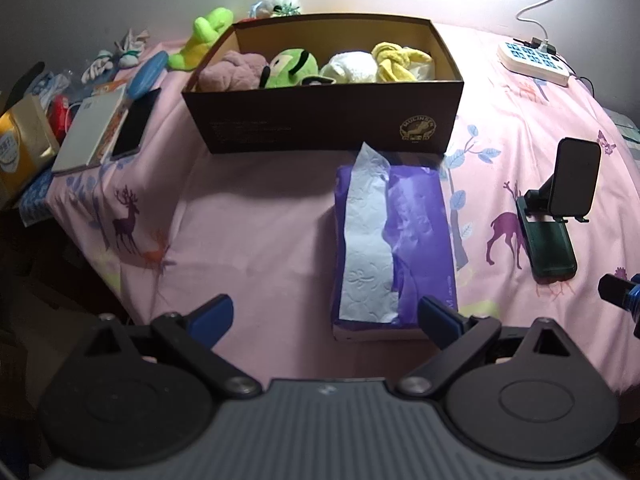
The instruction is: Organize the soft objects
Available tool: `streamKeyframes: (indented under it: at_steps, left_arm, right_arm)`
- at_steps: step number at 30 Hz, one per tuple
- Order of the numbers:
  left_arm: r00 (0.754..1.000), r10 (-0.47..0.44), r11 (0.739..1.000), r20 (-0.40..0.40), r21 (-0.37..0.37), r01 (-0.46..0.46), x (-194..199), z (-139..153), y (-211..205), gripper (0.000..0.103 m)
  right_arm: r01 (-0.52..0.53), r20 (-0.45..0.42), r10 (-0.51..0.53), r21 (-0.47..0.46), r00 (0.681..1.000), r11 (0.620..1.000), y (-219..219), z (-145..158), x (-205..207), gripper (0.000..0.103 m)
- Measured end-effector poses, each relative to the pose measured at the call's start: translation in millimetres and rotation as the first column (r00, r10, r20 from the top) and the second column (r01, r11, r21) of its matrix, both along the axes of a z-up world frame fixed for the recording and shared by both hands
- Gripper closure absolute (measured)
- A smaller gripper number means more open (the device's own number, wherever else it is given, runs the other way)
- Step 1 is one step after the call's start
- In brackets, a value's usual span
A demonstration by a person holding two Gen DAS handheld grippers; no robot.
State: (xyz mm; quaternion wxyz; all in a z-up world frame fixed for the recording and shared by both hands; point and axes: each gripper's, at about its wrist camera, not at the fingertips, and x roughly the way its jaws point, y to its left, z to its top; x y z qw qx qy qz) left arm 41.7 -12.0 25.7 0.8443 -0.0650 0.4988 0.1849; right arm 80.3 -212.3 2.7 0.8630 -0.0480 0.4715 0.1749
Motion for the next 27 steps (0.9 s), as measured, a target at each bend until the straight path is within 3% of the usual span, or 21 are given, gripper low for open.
streamKeyframes:
  at_steps: [7,14,20,27]
  left_arm:
    - [0.998,-0.046,0.999,0.035,0.014,0.045,10,11,19,0.005]
    - [0.993,-0.082,0.996,0.084,0.029,0.079,27,26,37,0.005]
    - [0.983,-0.106,0.993,0.147,0.070,0.096,43,49,53,0.005]
    - [0.981,-0.098,0.992,0.170,0.097,0.082,49,55,72,0.005]
  right_arm:
    - [0.051,0.066,-0.046,-0.088,0.997,0.995,-3,12,6,0.078]
    - [0.126,0.099,-0.124,-0.012,0.987,0.992,0,33,12,0.078]
    - [0.075,0.182,-0.078,0.024,0.980,0.997,41,50,12,0.078]
    - [0.039,0.187,-0.046,0.038,0.981,0.998,75,53,20,0.078]
